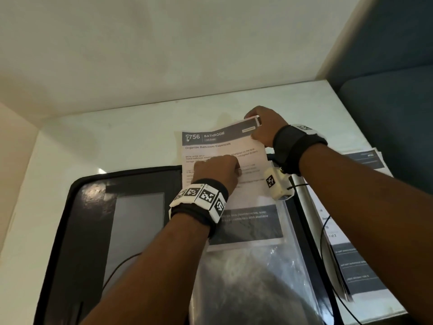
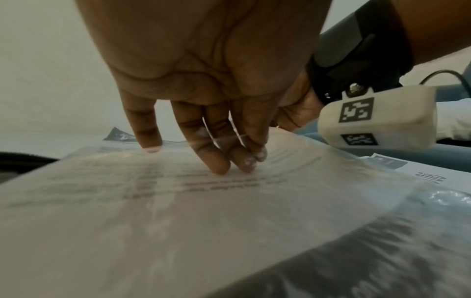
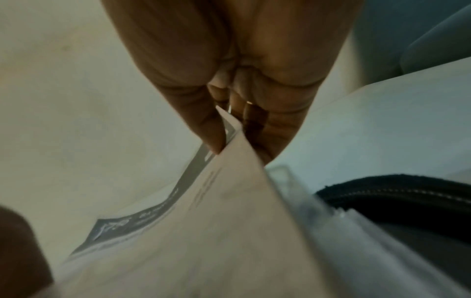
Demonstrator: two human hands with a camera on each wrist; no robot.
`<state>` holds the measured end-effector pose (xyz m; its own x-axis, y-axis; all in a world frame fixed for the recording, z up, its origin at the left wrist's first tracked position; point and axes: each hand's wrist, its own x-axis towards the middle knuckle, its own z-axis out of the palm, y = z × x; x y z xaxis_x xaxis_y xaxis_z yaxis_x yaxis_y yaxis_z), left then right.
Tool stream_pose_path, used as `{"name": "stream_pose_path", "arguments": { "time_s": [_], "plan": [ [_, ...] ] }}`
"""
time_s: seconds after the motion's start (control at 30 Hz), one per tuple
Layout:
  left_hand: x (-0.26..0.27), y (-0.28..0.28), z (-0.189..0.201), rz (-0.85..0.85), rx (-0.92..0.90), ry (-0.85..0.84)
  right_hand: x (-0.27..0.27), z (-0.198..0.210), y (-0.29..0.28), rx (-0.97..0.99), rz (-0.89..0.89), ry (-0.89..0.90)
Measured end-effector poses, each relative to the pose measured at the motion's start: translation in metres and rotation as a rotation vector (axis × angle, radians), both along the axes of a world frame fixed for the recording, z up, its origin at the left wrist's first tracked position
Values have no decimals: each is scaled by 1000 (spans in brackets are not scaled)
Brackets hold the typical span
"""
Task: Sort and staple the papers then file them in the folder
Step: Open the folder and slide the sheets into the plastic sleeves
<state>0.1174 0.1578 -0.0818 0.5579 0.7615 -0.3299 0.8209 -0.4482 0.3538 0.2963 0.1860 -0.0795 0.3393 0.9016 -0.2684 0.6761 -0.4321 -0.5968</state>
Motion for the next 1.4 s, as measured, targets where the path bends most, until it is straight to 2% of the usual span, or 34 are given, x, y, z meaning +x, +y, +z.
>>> {"name": "stream_pose_path", "arguments": {
  "time_s": [0.1,0.23,0.4,0.47,0.57,0.73,0.87,1.0,1.13,1.27,1.4],
  "plan": [
    [-4,4,2,31,-58,-17,-2,1,3,-13,50,-47],
    [-1,-2,5,21,-63,-64,-2,-4,1,130,19,-19],
    [-4,-2,4,56,-10,-118,-2,5,2,22,153,-132],
    [-5,1,4,100,21,-171,0,14,-3,-50,223,-52],
    [-5,6,4,115,54,-223,3,27,-10,-108,237,104],
    [-2,6,1,72,64,-210,-7,33,-18,-151,415,-94],
    [0,7,-2,23,37,-171,-9,36,-21,-73,353,-8],
    [2,7,-2,77,61,-179,-13,31,-25,-237,442,-89],
    [4,3,-4,94,64,-189,-20,30,-26,-292,483,-90],
    [2,8,-8,130,55,-246,-20,26,-31,-424,639,-236],
    [0,13,-10,49,-28,-169,-17,25,-35,-415,672,-212]
  ]
}}
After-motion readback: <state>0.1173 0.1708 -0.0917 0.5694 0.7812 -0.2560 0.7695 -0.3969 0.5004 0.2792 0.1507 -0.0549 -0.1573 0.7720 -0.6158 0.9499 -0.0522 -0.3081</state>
